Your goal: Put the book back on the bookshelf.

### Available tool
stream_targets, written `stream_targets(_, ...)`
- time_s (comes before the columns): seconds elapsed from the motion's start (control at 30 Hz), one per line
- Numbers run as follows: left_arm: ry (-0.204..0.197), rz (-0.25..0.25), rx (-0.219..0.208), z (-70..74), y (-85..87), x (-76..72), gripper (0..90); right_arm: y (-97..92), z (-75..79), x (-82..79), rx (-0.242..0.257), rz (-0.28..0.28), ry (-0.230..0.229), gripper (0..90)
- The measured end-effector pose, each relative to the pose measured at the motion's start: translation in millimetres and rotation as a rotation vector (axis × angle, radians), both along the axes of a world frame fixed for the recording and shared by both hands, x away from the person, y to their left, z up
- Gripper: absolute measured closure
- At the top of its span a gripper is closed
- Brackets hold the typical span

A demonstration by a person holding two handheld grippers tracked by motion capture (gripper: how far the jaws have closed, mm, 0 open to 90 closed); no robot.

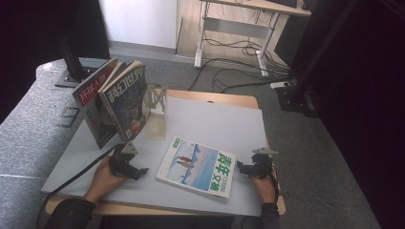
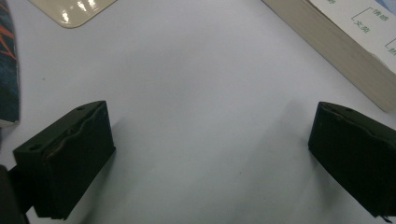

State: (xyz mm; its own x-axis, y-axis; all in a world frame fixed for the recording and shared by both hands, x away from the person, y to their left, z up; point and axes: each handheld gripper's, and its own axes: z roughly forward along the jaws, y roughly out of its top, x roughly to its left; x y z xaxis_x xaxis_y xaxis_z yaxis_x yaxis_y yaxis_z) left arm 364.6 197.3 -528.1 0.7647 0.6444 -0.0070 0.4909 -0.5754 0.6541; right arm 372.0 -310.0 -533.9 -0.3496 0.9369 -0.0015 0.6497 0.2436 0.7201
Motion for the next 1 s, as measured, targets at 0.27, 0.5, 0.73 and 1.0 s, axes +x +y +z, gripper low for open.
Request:
stream_targets(0.27,0.0,0.004,0.0,0.2,-0.3,-0.6,0.3,-1.6,15.8,-12.5,-0.013,-0.017,-0.041,5.9)
stream_targets(0.5,0.0,0.004,-0.001,0.1,-0.1,-0.6,0.3,19.8,21.3,-25.3,0.031,0.064,-0.041,5.9)
stream_targets(0.73,0.0,0.005,-0.003,-0.1,0.0,-0.6,0.3,50.4,21.7,-36.1,0.024,0.163,-0.041,3.9)
stream_targets(1.0,0.0,0.005,-0.004,-0.2,0.1,-0.5,0.3,74.0,16.7,-55.5,0.0,0.23,0.0,0.0)
